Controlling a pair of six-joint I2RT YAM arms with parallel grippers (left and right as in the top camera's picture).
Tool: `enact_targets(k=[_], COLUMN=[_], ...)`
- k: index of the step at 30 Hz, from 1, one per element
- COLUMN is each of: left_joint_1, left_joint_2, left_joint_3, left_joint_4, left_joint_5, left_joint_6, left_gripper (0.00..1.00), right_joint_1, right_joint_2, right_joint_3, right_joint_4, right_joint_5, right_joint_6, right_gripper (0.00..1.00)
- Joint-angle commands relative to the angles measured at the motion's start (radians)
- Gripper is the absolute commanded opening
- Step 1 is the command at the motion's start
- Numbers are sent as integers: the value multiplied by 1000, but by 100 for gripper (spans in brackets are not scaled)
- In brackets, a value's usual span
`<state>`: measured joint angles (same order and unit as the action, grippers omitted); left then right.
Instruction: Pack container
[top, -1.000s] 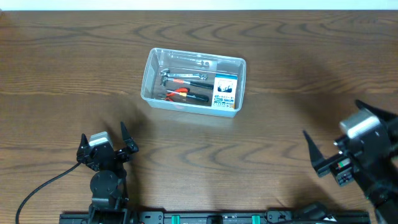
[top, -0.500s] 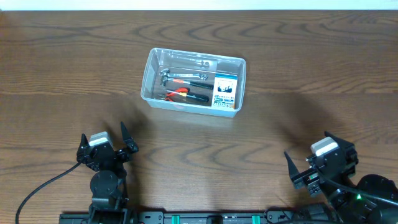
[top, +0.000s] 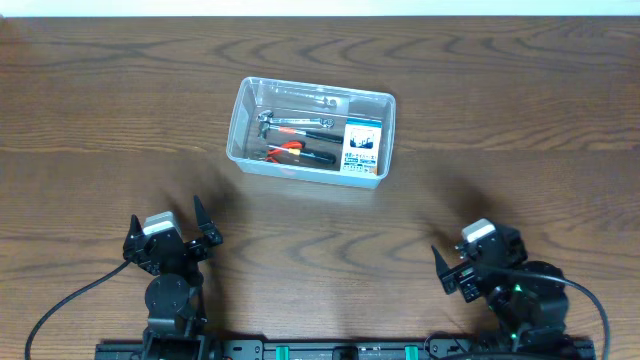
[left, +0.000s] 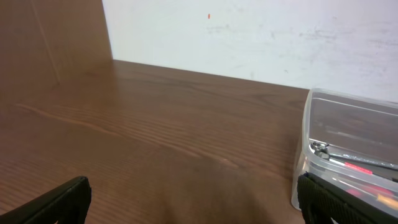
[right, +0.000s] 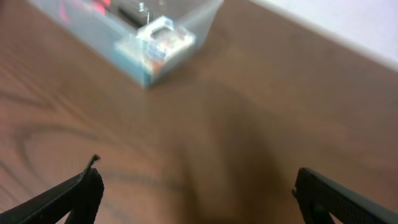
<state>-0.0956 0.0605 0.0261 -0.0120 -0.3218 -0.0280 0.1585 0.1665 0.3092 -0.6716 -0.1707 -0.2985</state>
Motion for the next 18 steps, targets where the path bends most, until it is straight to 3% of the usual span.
enact_targets(k=[1,9,18], left_joint_1=[-3,-3,-3], left_joint_2=[-4,-4,-4], left_joint_3=[-22,-22,-22], left_joint_4=[-29,-29,-29], left_joint_5=[-19,-20,-19], left_joint_6=[2,2,2], left_gripper=[98,98,98], right_joint_1=[-34,-109,-112], right_joint_2=[-40,-160,-161], right_joint_3=[-80,-150,-150], right_joint_4=[30,27,28], right_joint_5=[-14,-13,-13], right_joint_6=[123,163,163], right_gripper=[99,99,99])
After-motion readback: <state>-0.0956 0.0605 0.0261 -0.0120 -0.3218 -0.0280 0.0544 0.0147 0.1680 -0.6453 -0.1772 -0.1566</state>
